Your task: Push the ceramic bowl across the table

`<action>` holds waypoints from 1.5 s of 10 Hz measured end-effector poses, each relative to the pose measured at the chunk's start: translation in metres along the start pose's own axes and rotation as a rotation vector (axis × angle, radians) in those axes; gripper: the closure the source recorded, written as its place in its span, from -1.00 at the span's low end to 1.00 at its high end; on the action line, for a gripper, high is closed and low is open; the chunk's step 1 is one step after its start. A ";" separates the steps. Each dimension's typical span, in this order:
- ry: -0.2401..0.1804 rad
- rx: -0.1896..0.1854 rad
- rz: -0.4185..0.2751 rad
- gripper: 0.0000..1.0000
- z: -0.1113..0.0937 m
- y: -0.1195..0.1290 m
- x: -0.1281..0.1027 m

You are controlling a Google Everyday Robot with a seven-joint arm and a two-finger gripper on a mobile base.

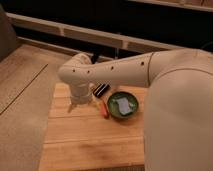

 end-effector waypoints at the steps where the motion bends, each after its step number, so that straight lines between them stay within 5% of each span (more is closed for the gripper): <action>1: 0.000 0.000 0.000 -0.55 0.000 0.000 0.000; 10: -0.001 0.000 0.000 -0.51 0.000 0.000 0.000; 15: -0.003 0.000 -0.001 0.38 -0.001 0.000 0.000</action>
